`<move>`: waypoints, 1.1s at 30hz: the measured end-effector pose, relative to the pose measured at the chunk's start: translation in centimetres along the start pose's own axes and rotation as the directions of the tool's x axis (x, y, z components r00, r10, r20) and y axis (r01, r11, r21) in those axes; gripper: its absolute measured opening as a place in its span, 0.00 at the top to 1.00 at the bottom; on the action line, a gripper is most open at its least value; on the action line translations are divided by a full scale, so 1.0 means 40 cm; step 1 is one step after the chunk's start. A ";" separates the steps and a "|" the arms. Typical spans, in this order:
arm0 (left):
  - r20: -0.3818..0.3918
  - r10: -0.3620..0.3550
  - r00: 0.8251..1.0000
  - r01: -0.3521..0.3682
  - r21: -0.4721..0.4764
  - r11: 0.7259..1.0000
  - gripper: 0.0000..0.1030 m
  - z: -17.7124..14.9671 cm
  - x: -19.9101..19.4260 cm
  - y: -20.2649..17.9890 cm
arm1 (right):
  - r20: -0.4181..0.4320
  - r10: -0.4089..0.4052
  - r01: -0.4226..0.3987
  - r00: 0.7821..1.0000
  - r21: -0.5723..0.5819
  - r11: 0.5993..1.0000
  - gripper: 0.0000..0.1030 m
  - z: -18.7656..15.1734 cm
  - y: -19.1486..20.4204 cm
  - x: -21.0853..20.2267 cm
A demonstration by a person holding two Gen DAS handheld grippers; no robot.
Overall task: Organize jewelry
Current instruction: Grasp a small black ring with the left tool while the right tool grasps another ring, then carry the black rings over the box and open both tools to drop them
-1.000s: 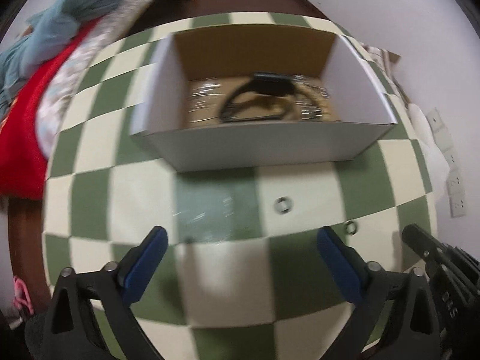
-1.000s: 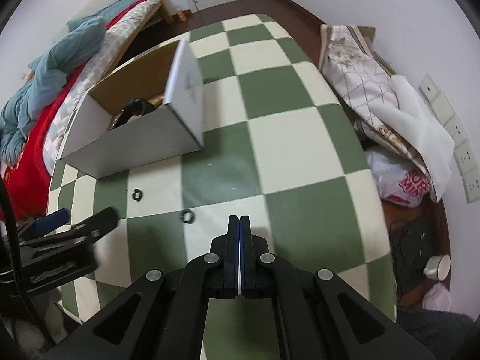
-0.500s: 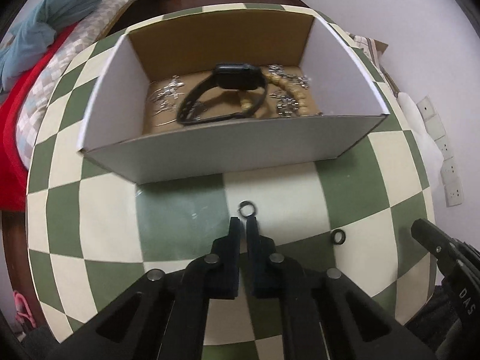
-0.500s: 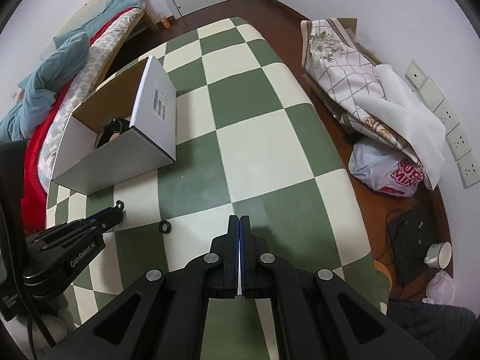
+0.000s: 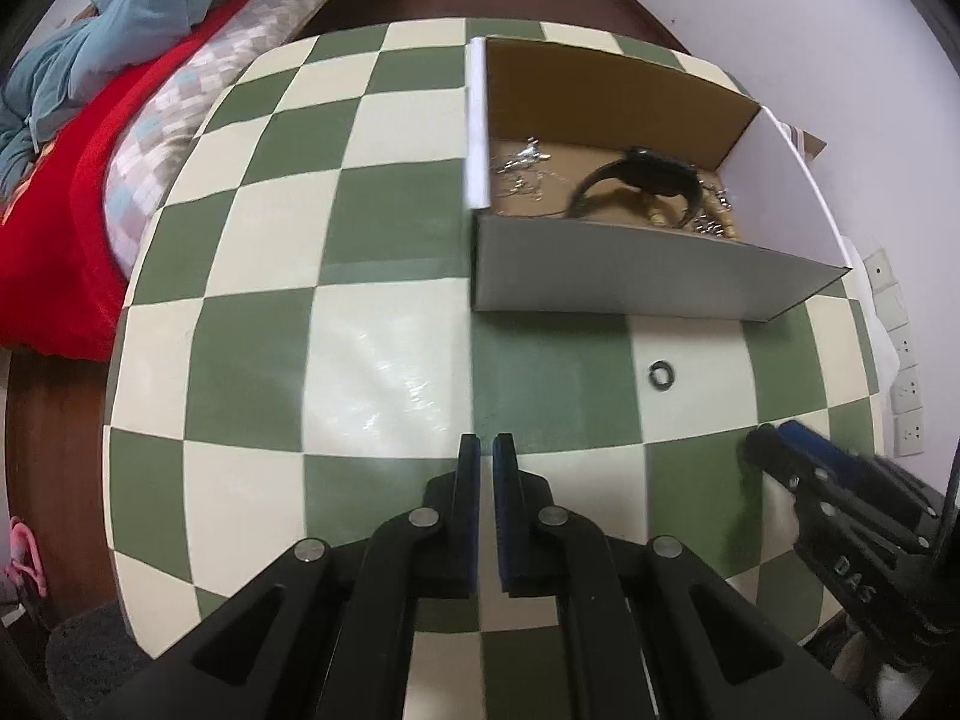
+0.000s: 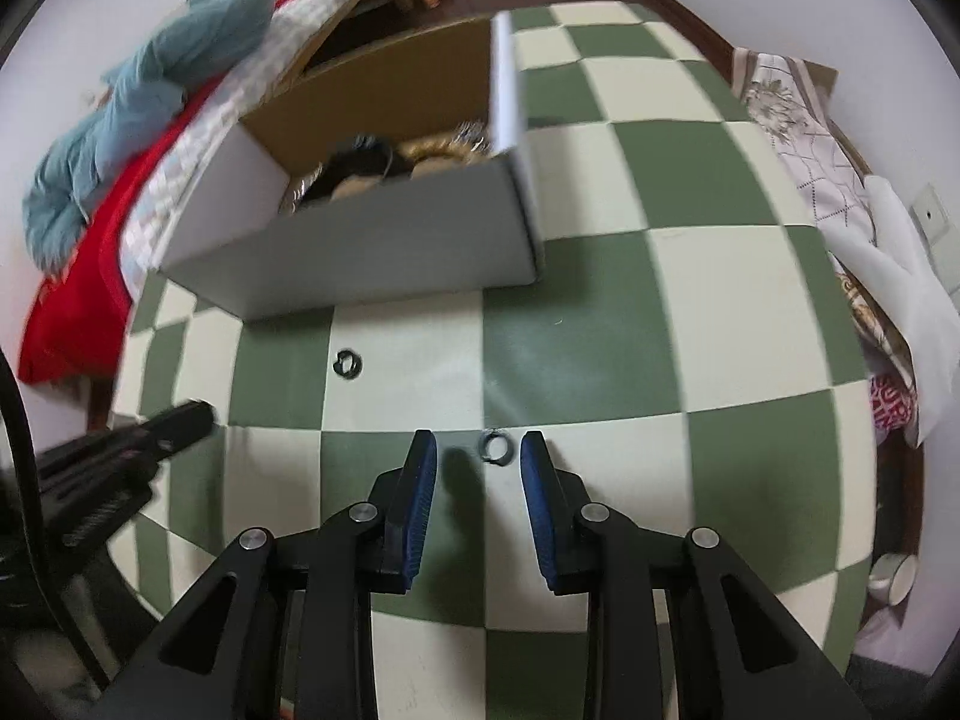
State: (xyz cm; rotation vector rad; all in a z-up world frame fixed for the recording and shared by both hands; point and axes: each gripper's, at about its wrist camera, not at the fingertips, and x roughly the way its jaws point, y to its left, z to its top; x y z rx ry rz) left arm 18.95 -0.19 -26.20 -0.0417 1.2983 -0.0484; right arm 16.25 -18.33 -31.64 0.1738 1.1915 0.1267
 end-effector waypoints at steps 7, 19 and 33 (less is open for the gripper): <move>0.014 0.059 0.998 -0.058 -0.053 0.997 0.38 0.008 -0.007 0.023 | 0.024 -0.088 0.090 0.996 -0.063 0.994 0.88 -0.006 0.041 0.009; 0.010 0.013 1.000 -0.014 0.081 0.997 0.15 0.050 0.050 -0.144 | 0.067 -0.067 0.060 0.995 0.111 0.992 0.88 -0.005 -0.110 -0.081; 0.020 -0.019 1.000 0.016 0.135 0.991 0.91 0.060 0.083 -0.219 | 0.090 -0.083 0.066 0.993 0.177 0.982 0.88 0.010 -0.194 -0.118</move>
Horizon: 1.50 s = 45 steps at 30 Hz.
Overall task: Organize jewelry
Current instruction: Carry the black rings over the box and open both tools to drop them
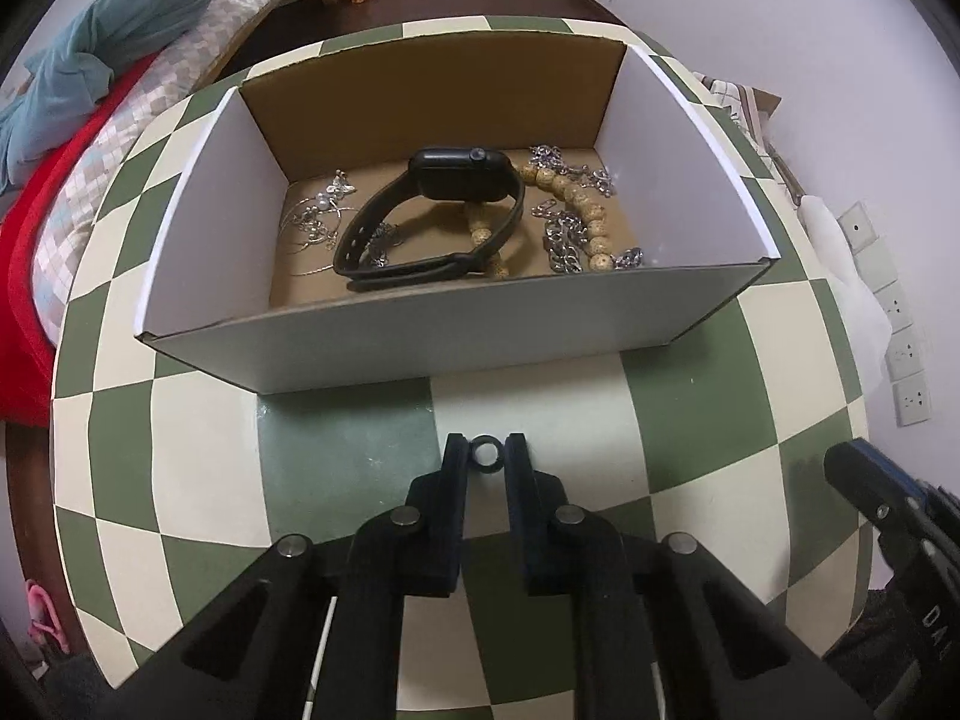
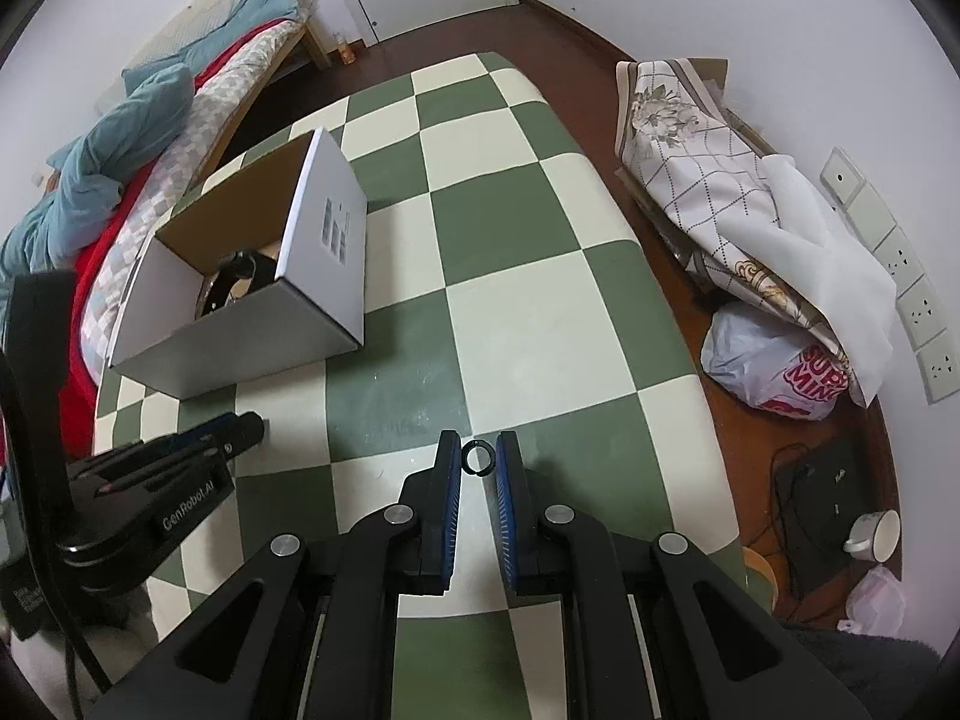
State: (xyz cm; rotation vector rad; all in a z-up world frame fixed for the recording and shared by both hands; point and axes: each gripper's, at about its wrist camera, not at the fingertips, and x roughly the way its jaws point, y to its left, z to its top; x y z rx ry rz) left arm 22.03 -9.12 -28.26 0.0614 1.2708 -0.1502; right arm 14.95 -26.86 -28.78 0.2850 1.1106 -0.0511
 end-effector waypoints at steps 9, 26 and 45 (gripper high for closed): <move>0.031 -0.027 0.999 0.027 0.001 1.000 0.91 -0.011 -0.078 0.012 | 0.025 0.052 -0.052 0.998 -0.006 0.999 0.88 0.019 0.028 -0.047; 0.097 -0.014 0.995 0.022 -0.081 0.996 0.91 0.226 -0.166 0.173 | 0.006 0.140 -0.137 0.990 -0.171 0.976 0.88 0.281 0.263 -0.012; 0.158 0.119 0.980 -0.092 -0.169 0.981 0.17 0.217 -0.230 0.231 | -0.052 -0.019 0.009 0.998 -0.185 0.983 0.25 0.289 0.255 0.010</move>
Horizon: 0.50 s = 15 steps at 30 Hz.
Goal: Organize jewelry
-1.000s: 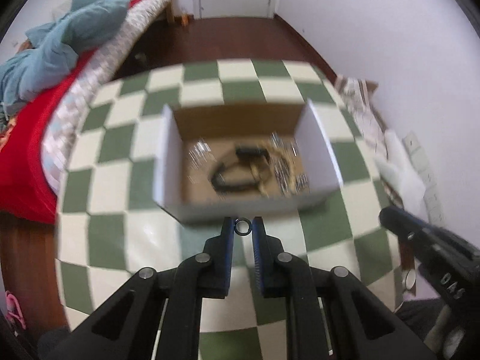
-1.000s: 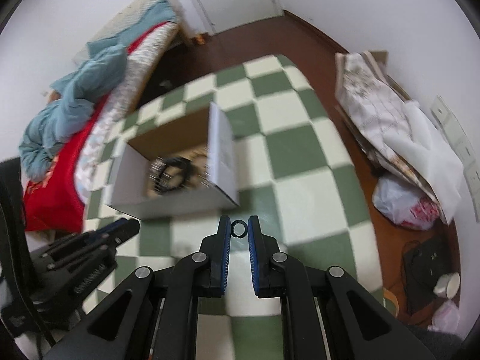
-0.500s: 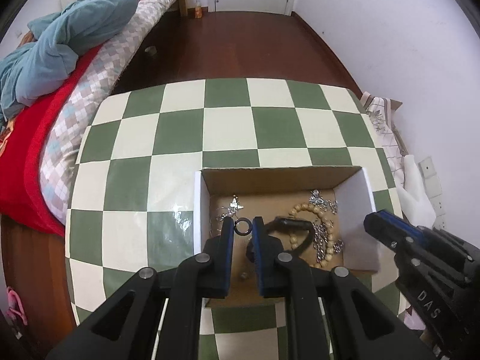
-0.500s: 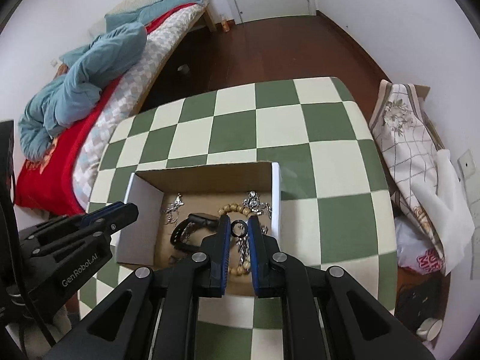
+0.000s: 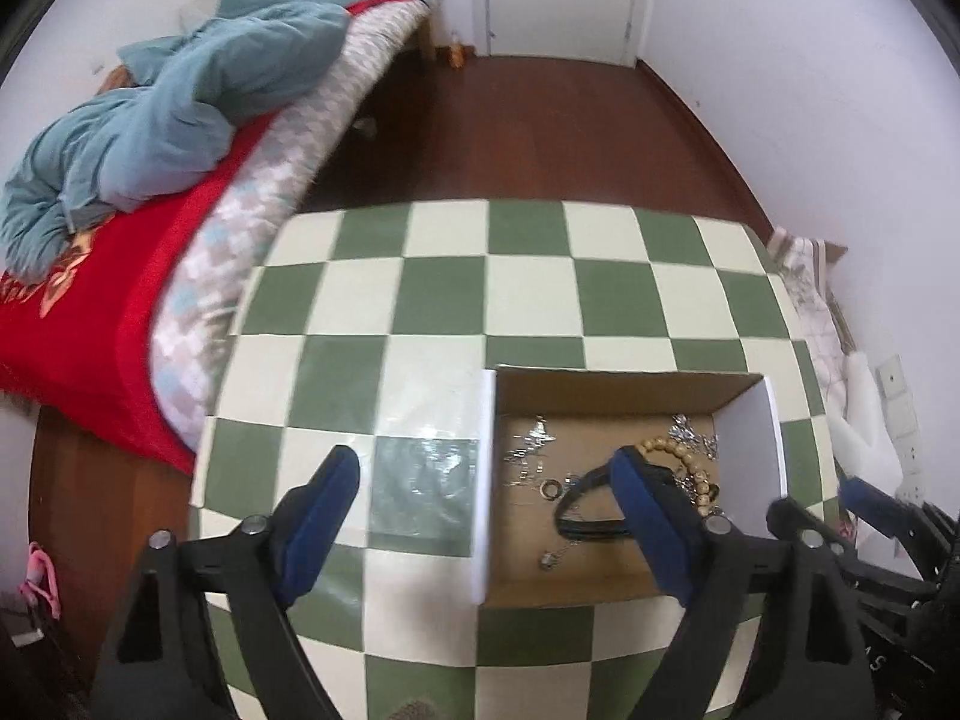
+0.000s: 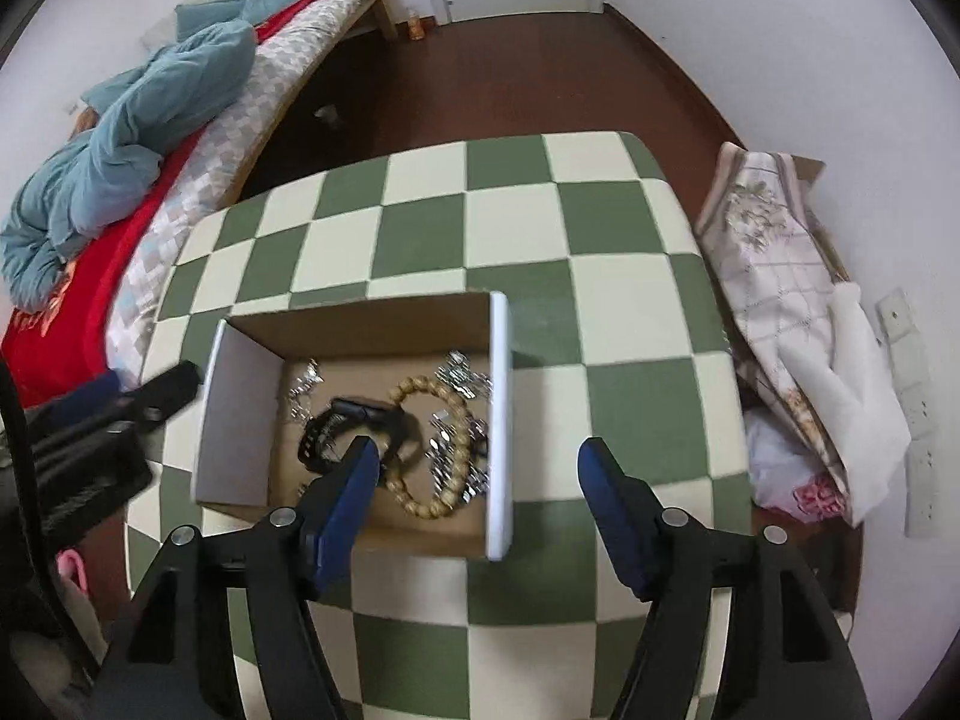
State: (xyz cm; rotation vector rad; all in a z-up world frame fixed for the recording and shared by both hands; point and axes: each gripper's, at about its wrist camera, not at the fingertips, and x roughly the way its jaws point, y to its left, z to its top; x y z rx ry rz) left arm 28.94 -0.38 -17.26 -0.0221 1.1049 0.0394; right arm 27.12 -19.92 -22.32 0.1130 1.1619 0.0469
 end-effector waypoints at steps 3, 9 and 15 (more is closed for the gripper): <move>0.002 0.033 0.999 -0.033 -0.004 0.999 0.02 -0.011 -0.020 0.015 | -0.002 -0.057 0.057 0.998 -0.008 0.998 0.05 -0.020 -0.004 -0.015; 0.021 0.065 0.998 -0.065 -0.003 0.998 0.00 -0.052 -0.074 0.024 | -0.021 -0.115 0.115 0.993 -0.009 0.993 0.01 -0.063 -0.006 -0.045; 0.073 0.047 0.996 -0.046 -0.007 0.999 0.00 -0.097 -0.184 0.031 | 0.028 -0.099 0.099 0.995 0.006 0.995 0.00 -0.106 -0.005 -0.152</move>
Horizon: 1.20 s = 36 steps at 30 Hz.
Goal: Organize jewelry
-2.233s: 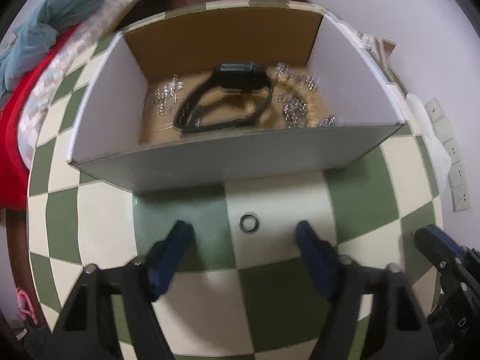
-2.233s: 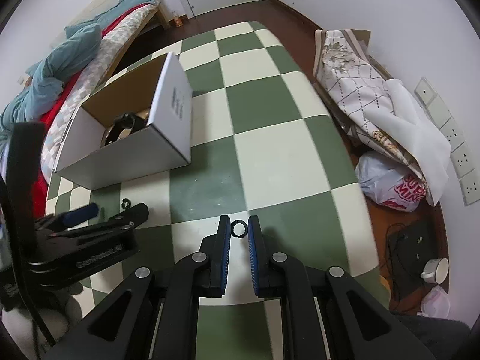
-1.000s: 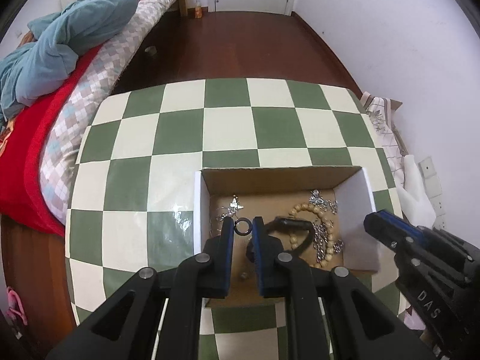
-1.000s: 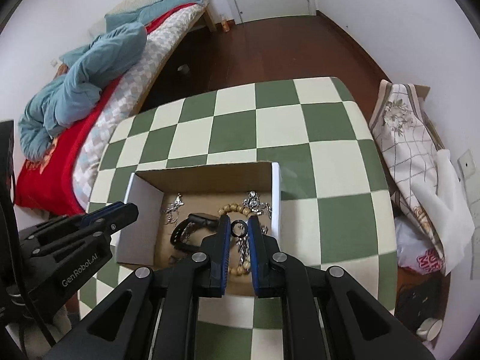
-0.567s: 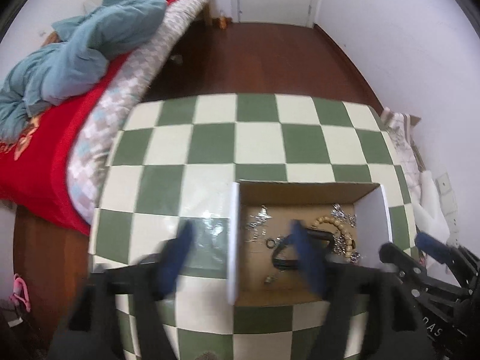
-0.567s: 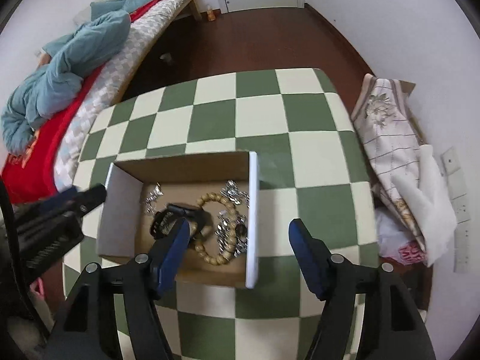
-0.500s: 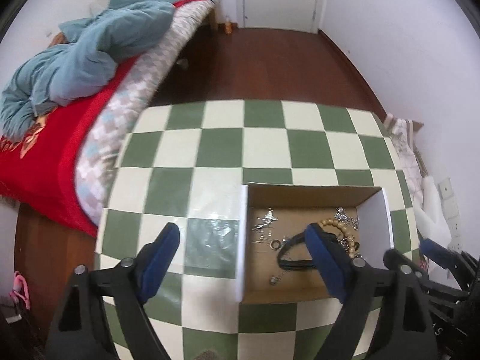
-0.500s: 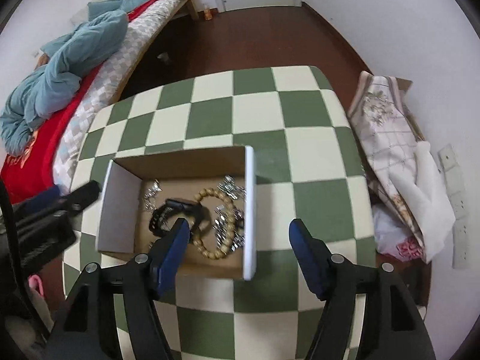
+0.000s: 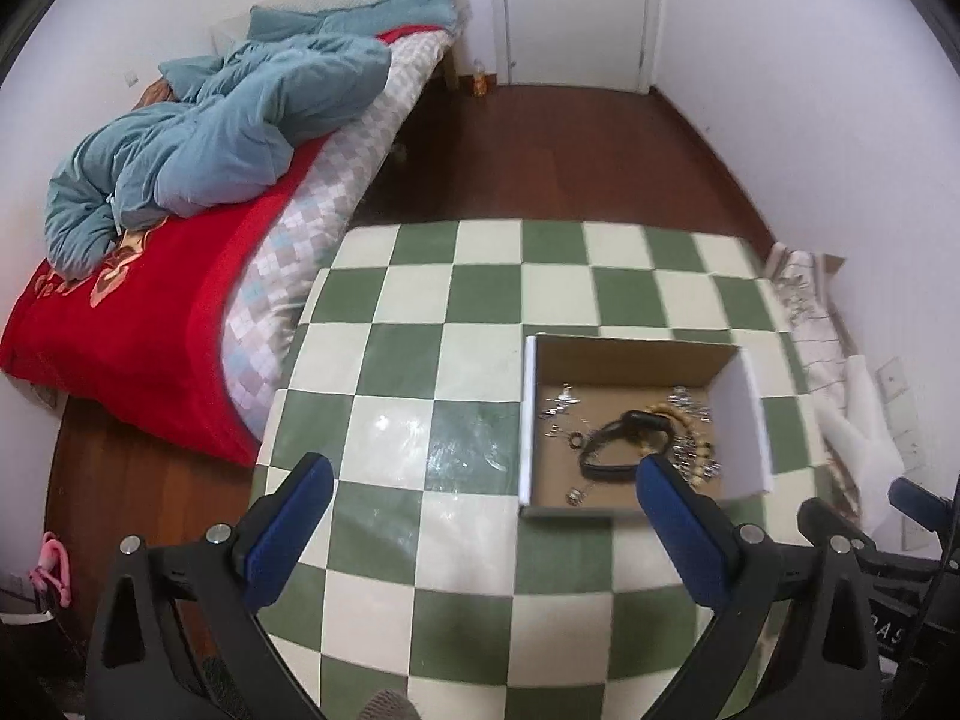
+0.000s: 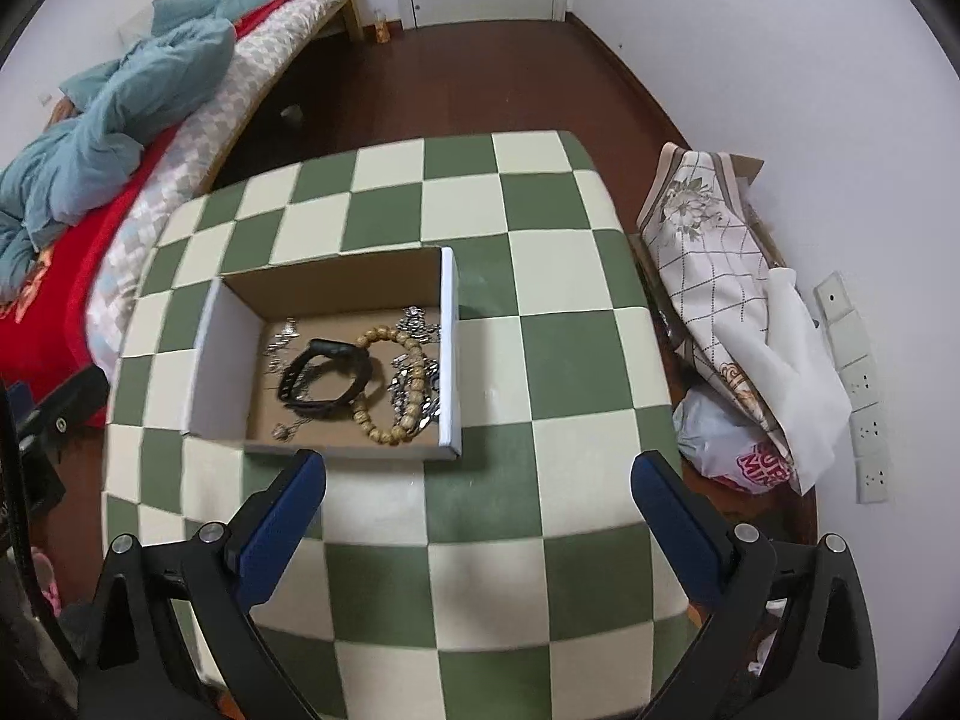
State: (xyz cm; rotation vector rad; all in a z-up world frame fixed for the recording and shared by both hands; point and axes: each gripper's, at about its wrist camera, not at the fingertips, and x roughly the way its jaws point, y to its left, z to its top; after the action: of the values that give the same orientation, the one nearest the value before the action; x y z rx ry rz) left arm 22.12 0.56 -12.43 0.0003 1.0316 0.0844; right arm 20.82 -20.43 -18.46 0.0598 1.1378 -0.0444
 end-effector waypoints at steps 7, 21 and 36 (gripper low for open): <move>0.069 -0.027 0.997 0.027 -0.002 1.000 0.00 -0.038 -0.163 0.015 | 0.096 0.007 -0.007 0.995 -0.002 1.000 0.00 -0.059 -0.008 -0.180; 0.184 -0.085 0.979 0.086 0.003 0.996 0.00 -0.090 -0.422 0.038 | 0.266 0.007 -0.003 0.964 -0.013 1.000 0.00 -0.154 -0.015 -0.510; 0.194 -0.104 0.975 0.107 -0.004 0.994 0.00 -0.063 -0.508 0.025 | 0.307 -0.014 0.020 0.952 -0.015 1.000 0.00 -0.138 -0.012 -0.641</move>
State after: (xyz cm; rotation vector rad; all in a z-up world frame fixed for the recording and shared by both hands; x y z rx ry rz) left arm 9.52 0.04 3.71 -0.0589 0.8345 -0.0050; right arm 5.04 -20.40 2.51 0.0258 0.8270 -0.0566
